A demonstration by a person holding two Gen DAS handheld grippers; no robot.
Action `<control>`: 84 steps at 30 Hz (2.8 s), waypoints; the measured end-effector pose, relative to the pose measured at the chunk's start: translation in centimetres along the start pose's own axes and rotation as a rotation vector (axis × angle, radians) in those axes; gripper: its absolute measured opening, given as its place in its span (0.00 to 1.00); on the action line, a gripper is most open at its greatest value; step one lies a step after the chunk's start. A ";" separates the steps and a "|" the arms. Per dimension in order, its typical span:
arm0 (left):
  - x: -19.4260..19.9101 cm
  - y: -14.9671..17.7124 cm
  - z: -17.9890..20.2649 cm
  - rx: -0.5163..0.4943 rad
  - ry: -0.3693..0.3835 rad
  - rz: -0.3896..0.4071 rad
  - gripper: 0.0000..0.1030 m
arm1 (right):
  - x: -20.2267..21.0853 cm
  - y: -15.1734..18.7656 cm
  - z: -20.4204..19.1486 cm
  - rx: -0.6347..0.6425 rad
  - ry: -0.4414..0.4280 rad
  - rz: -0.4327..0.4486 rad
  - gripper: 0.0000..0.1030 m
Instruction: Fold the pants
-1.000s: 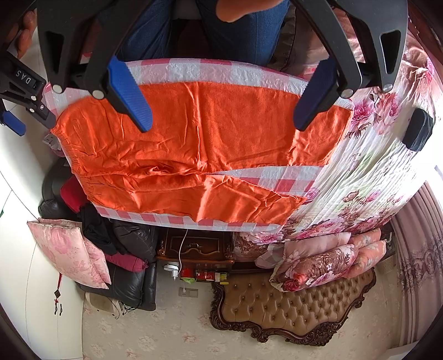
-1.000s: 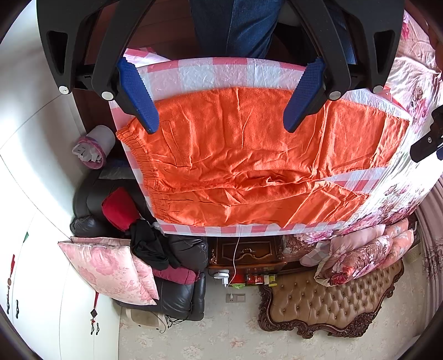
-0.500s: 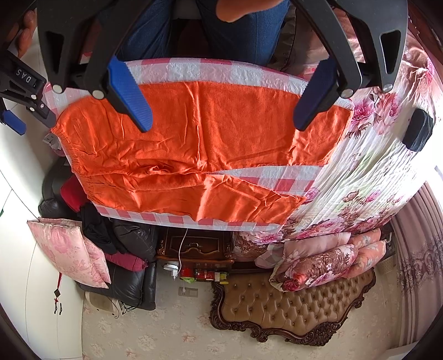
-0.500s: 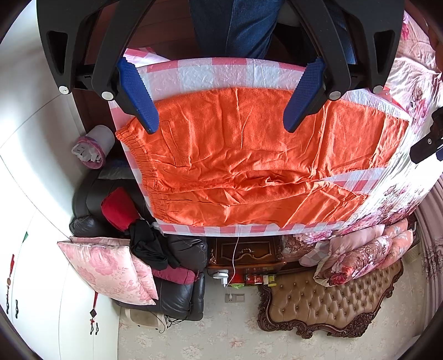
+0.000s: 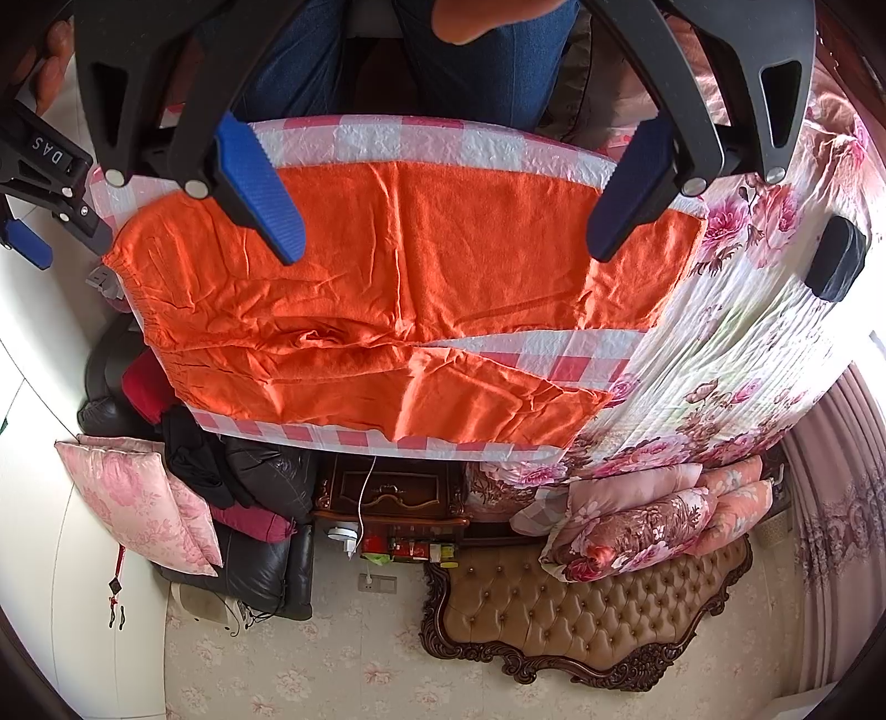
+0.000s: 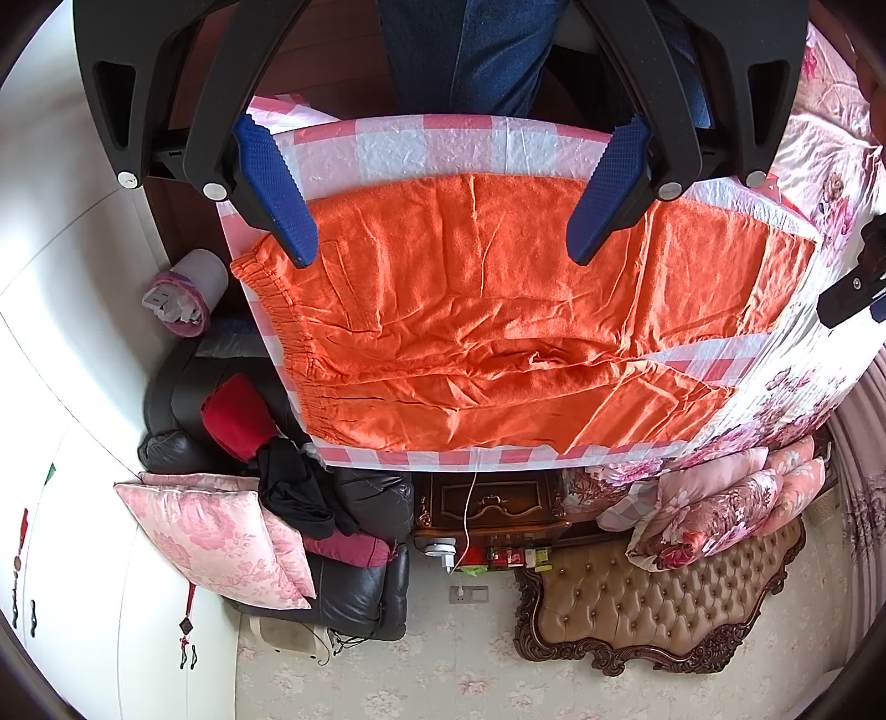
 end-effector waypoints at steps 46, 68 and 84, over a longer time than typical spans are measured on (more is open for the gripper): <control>-12.7 4.0 0.1 0.124 0.190 -0.134 0.98 | -18.1 -9.8 20.1 -0.146 0.090 -0.267 0.86; -20.3 2.9 -13.3 0.285 0.046 -0.348 0.98 | -41.2 -19.5 23.2 0.099 -0.010 -0.489 0.29; -43.3 -17.3 -7.4 0.651 0.508 -0.547 0.75 | -14.6 -17.8 6.6 0.424 -0.444 -0.065 0.09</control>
Point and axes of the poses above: each gripper's, at about its wrist camera, not at the fingertips, and x roughly against the way its jaws point, z to its right, y to its underside, the point moved 8 cm from there along -x, roughly the way its jaws point, and after that the axes turned 13 degrees about -y, right-handed, at the moved point
